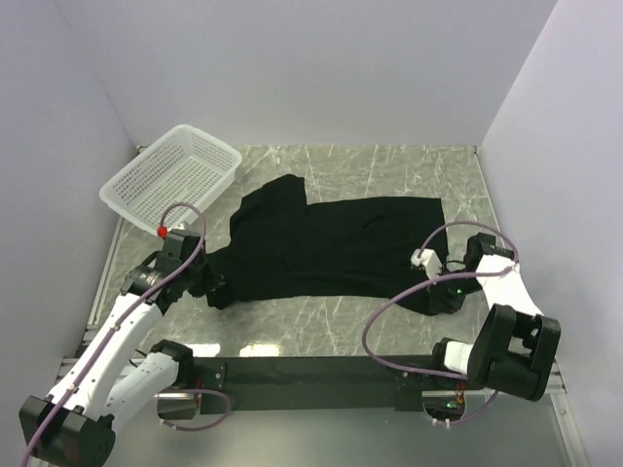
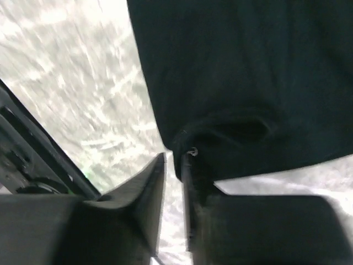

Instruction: Fold and stack the t-shirts

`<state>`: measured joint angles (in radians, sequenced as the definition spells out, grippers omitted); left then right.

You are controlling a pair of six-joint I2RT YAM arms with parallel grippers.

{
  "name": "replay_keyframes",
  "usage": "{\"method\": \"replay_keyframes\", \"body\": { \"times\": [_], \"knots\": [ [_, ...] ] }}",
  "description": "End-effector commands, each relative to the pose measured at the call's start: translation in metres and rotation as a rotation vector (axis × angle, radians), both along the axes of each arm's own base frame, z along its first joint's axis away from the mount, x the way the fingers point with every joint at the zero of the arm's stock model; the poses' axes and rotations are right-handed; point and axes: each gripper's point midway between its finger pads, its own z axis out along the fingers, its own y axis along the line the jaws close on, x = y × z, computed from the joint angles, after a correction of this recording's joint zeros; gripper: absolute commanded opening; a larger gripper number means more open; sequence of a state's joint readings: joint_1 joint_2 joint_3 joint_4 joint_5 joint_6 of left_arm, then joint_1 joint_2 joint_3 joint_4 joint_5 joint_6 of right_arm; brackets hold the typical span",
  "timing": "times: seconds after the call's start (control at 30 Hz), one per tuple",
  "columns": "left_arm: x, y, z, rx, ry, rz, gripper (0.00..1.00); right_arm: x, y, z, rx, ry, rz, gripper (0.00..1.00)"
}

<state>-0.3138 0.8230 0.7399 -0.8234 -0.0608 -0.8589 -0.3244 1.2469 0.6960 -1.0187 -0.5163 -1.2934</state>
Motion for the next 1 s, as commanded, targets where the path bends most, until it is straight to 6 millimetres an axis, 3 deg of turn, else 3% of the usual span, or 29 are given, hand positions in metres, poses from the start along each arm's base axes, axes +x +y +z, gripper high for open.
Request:
{"method": "replay_keyframes", "body": {
  "times": [0.0,0.03,0.13,0.27,0.43,0.7,0.87,0.97],
  "knots": [
    [0.006,-0.022,0.007,-0.142,-0.021,0.001,0.01,0.008,-0.022,0.000,-0.144,-0.089,0.100,0.29],
    [0.006,-0.021,0.005,-0.133,-0.013,0.001,0.01,0.010,-0.023,0.004,-0.144,-0.092,0.089,0.39],
    [0.009,-0.020,0.004,-0.117,-0.008,0.000,0.01,0.021,-0.023,0.020,-0.082,-0.126,0.012,0.48],
    [0.011,-0.017,0.004,-0.087,-0.005,-0.004,0.01,0.042,-0.028,0.045,-0.026,-0.154,-0.065,0.49],
    [0.011,-0.015,0.007,-0.069,-0.003,-0.020,0.01,0.047,-0.026,0.053,0.037,-0.117,-0.130,0.49],
    [0.013,-0.011,0.010,-0.062,-0.043,0.002,0.01,0.037,-0.033,0.027,0.006,0.034,-0.247,0.47],
    [0.016,-0.014,0.006,-0.065,-0.046,-0.012,0.01,0.060,-0.041,0.020,-0.021,0.049,-0.354,0.47],
    [0.018,-0.014,0.003,-0.054,-0.039,-0.025,0.01,0.064,-0.036,0.016,-0.018,0.083,-0.367,0.47]
  ]
}}
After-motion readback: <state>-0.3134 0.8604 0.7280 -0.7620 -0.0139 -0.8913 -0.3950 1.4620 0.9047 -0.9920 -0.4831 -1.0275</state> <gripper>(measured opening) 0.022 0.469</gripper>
